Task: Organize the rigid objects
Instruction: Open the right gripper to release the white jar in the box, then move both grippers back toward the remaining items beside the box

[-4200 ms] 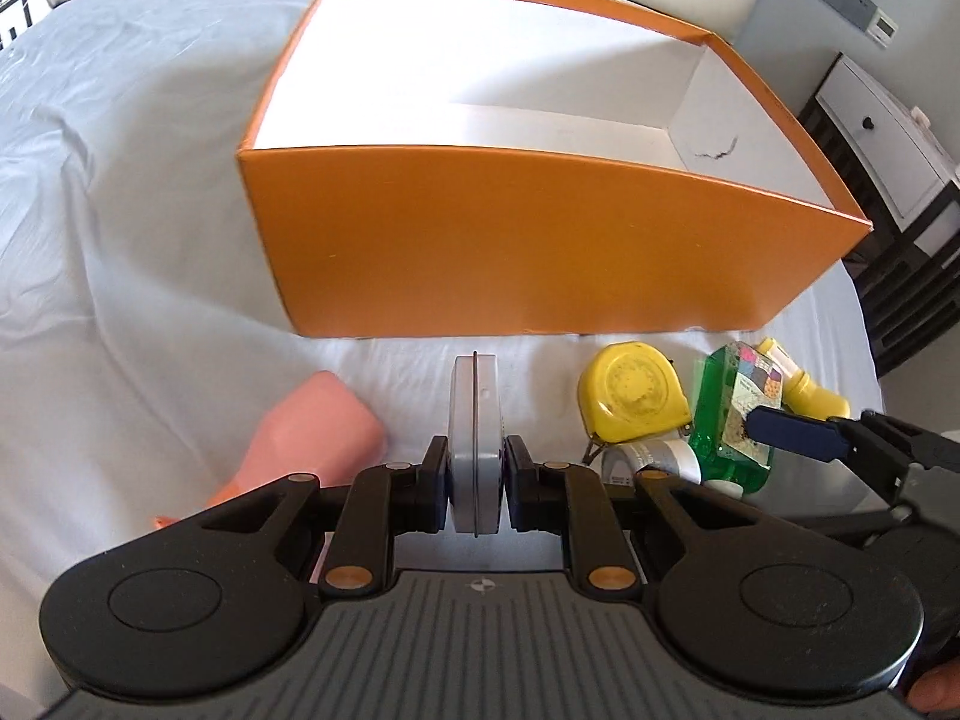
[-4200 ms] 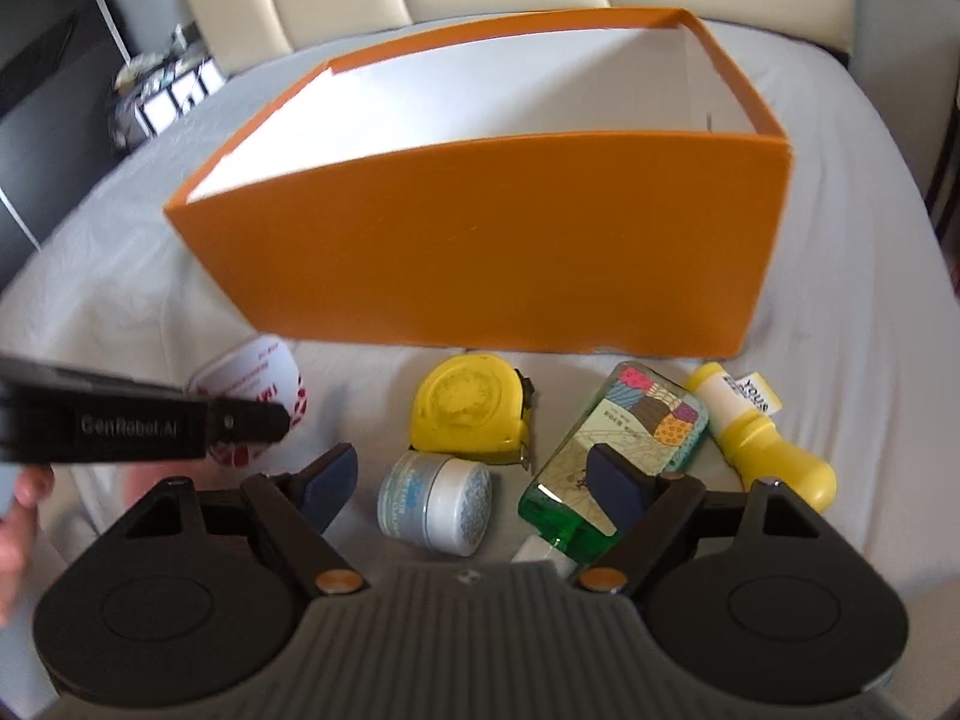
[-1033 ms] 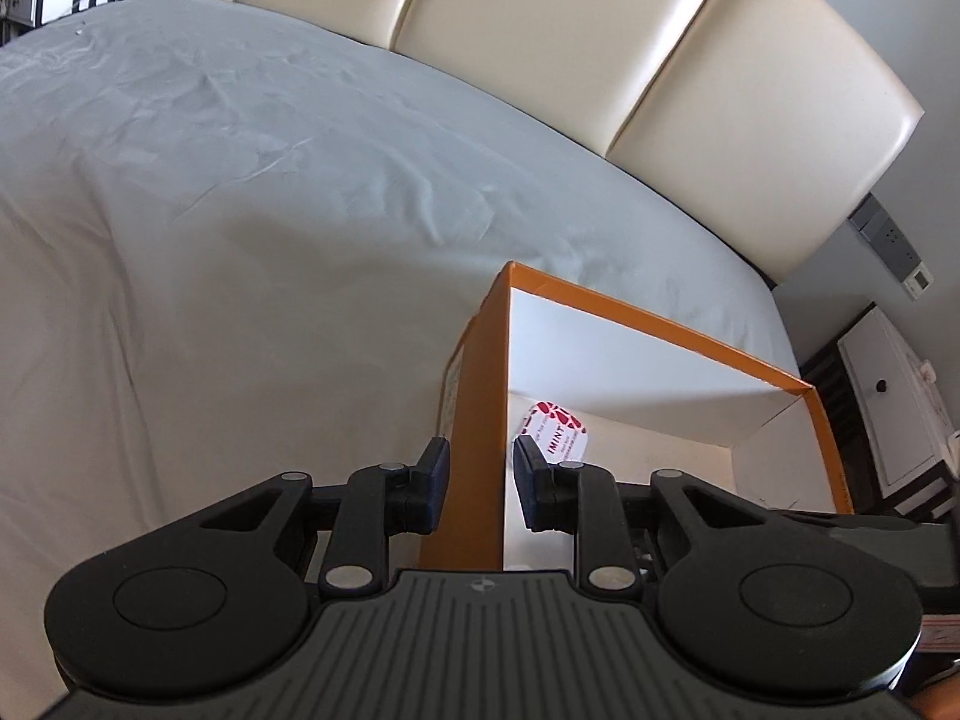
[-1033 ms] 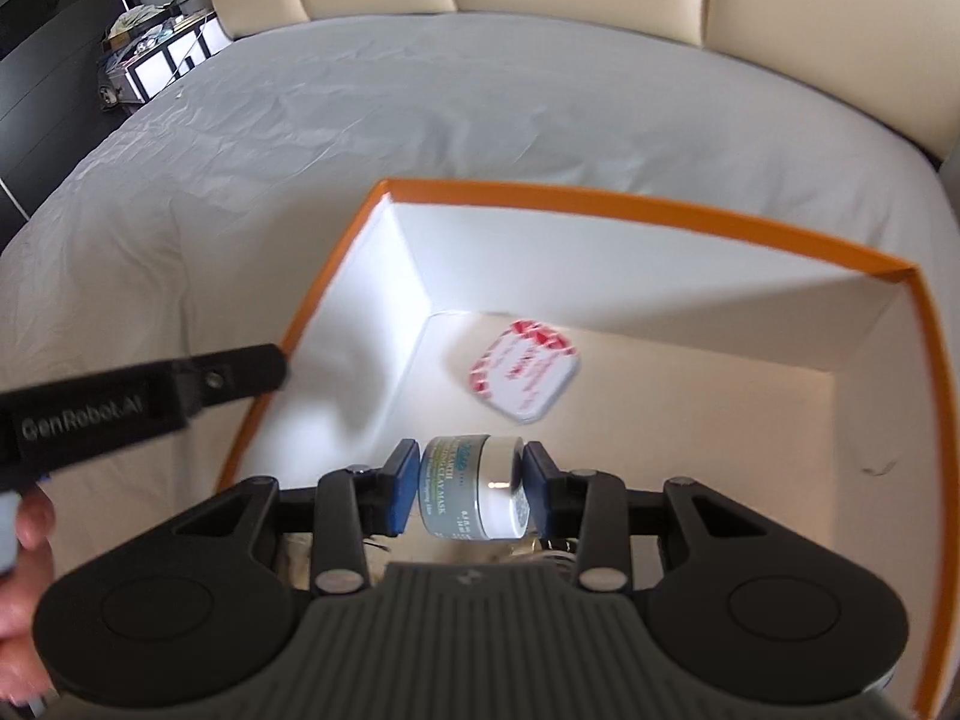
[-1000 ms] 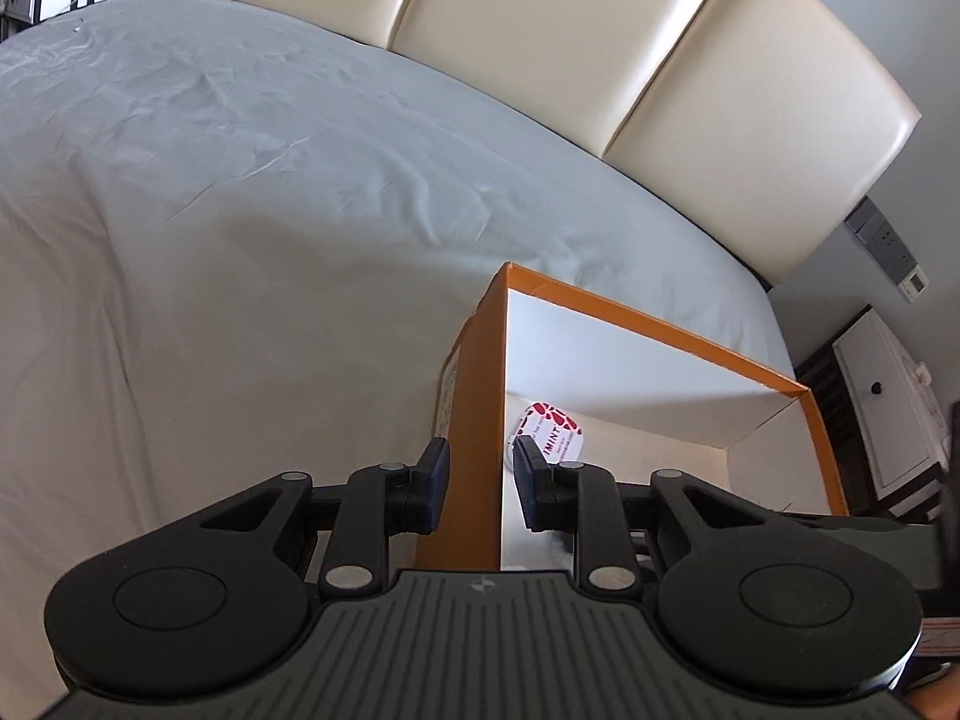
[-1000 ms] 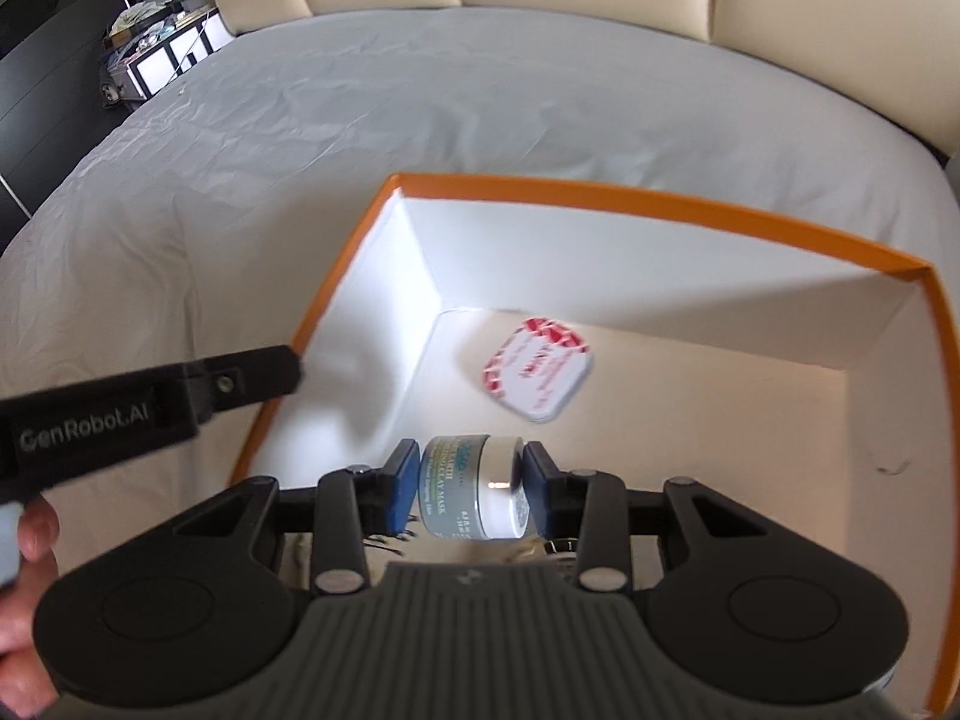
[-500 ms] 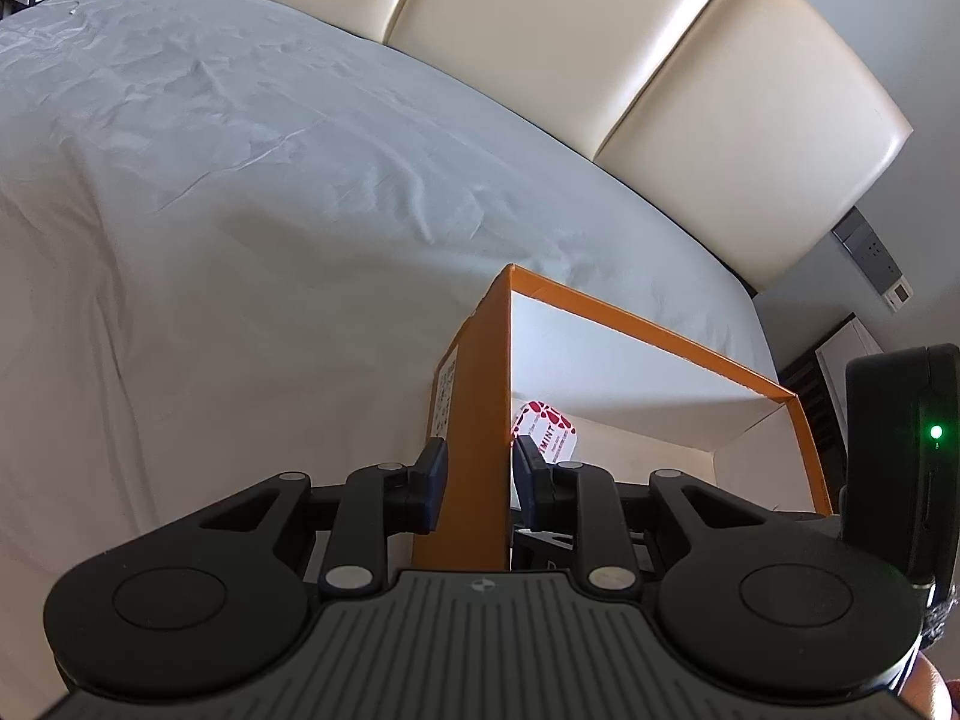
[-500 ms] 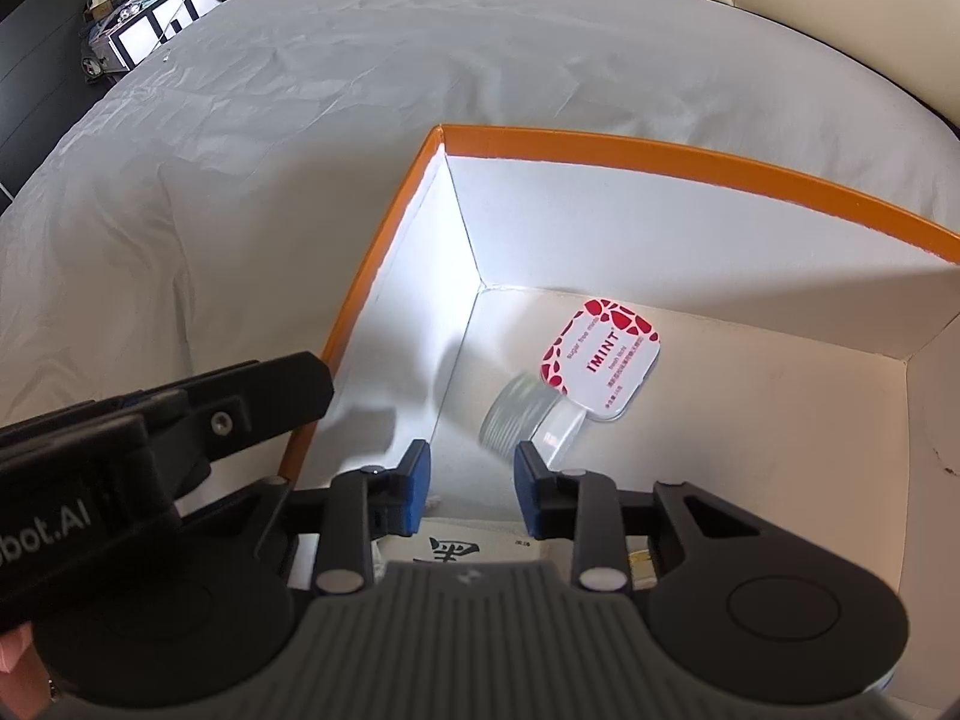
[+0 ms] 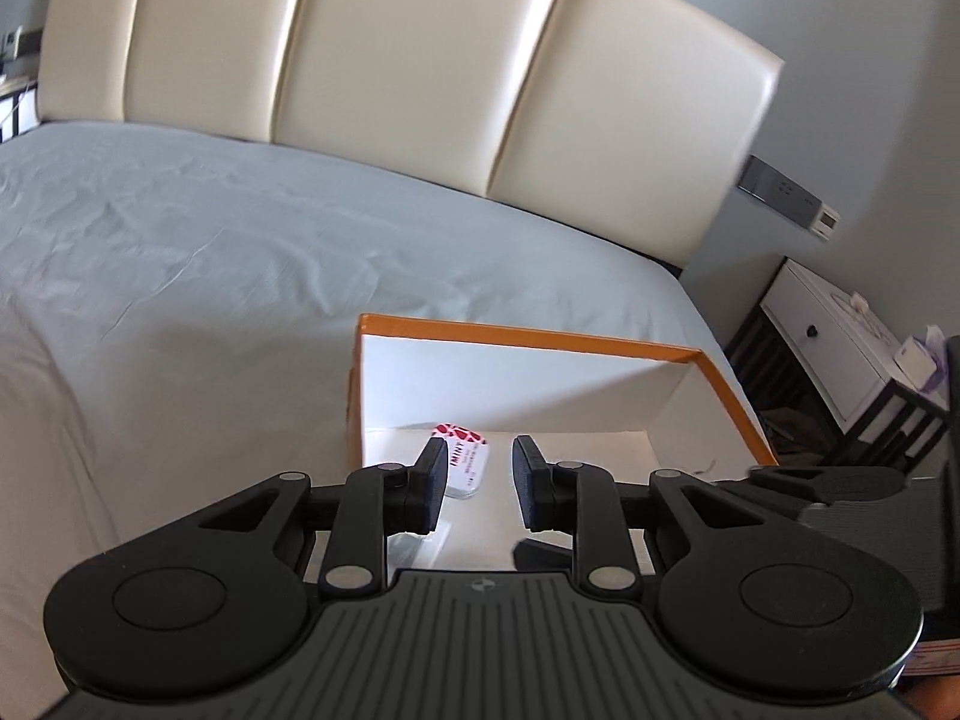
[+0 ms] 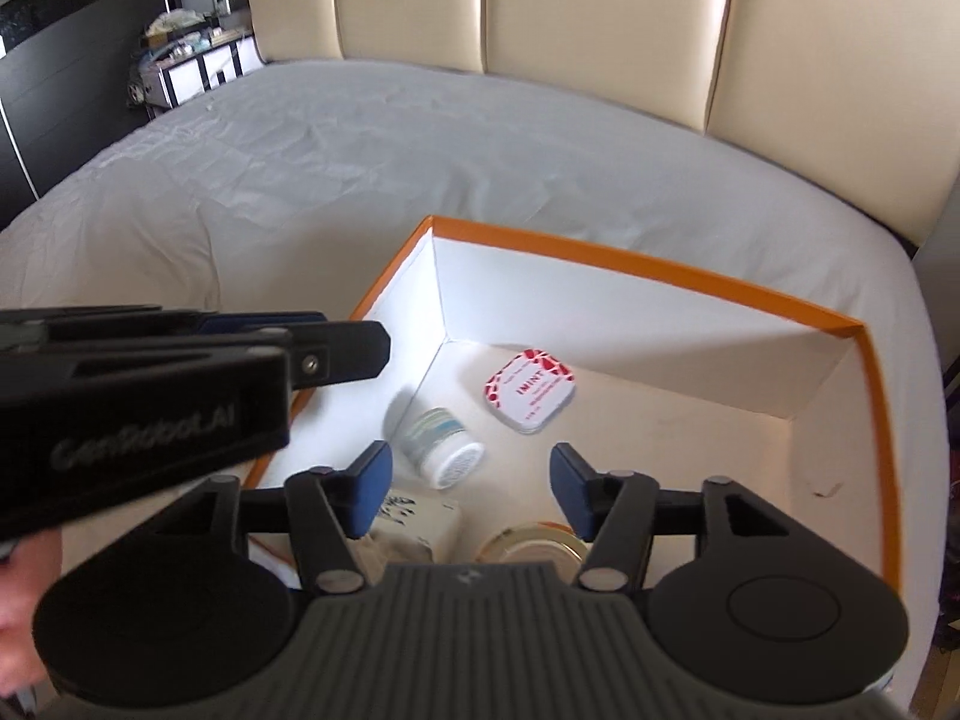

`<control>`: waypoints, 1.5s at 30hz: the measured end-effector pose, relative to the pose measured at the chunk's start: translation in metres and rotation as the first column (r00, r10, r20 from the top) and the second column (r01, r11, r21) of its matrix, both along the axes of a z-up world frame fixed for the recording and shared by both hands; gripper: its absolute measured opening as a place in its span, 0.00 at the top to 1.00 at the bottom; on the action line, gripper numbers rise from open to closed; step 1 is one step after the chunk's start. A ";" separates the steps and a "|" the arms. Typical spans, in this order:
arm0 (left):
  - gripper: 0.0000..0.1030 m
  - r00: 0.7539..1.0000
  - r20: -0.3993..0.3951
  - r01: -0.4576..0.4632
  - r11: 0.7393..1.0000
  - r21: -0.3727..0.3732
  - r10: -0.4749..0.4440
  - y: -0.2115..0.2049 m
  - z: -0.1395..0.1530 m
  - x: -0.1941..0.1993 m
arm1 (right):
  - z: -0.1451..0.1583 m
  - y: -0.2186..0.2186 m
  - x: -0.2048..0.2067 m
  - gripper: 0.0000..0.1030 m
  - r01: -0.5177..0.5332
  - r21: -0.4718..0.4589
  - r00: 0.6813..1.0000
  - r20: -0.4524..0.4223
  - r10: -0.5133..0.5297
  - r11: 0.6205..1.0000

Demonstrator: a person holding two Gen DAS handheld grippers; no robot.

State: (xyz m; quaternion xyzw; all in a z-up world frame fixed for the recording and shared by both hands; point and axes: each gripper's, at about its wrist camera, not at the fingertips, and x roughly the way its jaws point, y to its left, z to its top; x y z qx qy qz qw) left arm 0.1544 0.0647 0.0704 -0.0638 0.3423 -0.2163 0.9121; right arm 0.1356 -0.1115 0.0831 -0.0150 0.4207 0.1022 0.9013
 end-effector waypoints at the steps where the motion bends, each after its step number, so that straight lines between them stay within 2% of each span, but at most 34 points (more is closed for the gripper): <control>1: 0.72 1.000 0.010 0.004 1.000 0.008 -0.004 -0.004 0.001 -0.004 | 0.002 -0.008 -0.010 0.36 0.005 0.006 1.000 0.016 -0.005 1.000; 6: 0.72 0.998 0.047 0.028 0.999 0.040 -0.030 -0.023 0.005 -0.026 | 0.006 -0.047 -0.058 0.34 0.059 0.046 0.993 0.100 -0.063 0.997; 11: 0.71 0.998 0.036 0.041 0.995 0.086 -0.044 -0.035 0.000 -0.046 | -0.006 -0.084 -0.114 0.30 0.171 0.040 0.963 0.203 -0.175 0.984; 14: 0.63 0.999 -0.009 0.046 0.994 0.095 -0.046 -0.034 -0.012 -0.061 | -0.029 -0.101 -0.134 0.30 0.222 -0.017 0.962 0.169 -0.216 0.975; 18: 0.53 0.994 -0.107 0.018 0.995 0.098 -0.008 -0.023 -0.034 -0.087 | -0.054 -0.126 -0.149 0.30 0.285 -0.038 0.955 0.090 -0.281 0.958; 20: 0.43 0.988 -0.153 -0.006 0.995 0.100 0.021 -0.017 -0.043 -0.096 | -0.058 -0.135 -0.152 0.29 0.312 -0.002 0.948 0.061 -0.312 0.950; 22: 0.39 0.980 -0.192 -0.027 0.994 0.108 0.048 -0.014 -0.049 -0.102 | -0.059 -0.137 -0.152 0.26 0.302 0.038 0.952 0.048 -0.304 0.953; 25: 0.27 0.979 -0.197 -0.030 0.992 0.126 0.054 -0.014 -0.050 -0.111 | -0.064 -0.129 -0.148 0.26 0.283 0.011 0.957 0.055 -0.283 0.959; 29: 0.25 0.971 -0.238 0.022 0.990 0.140 0.012 -0.018 -0.054 -0.121 | -0.068 -0.125 -0.146 0.26 0.259 0.006 0.964 0.058 -0.259 0.966; 32: 0.21 0.959 -0.283 0.064 0.983 0.173 -0.013 -0.024 -0.060 -0.131 | -0.070 -0.133 -0.149 0.26 0.274 0.040 0.961 0.032 -0.275 0.961; 37: 0.21 0.942 -0.334 0.054 0.975 0.217 0.022 -0.025 -0.069 -0.144 | -0.073 -0.143 -0.148 0.26 0.308 0.107 0.951 -0.009 -0.309 0.945; 40: 0.21 0.940 -0.339 0.047 0.973 0.228 0.034 -0.024 -0.071 -0.145 | -0.075 -0.141 -0.145 0.26 0.303 0.100 0.953 -0.022 -0.303 0.948; 45: 0.21 0.920 -0.390 0.107 0.942 0.318 0.027 -0.040 -0.079 -0.142 | -0.076 -0.137 -0.144 0.26 0.289 0.073 0.957 -0.025 -0.288 0.955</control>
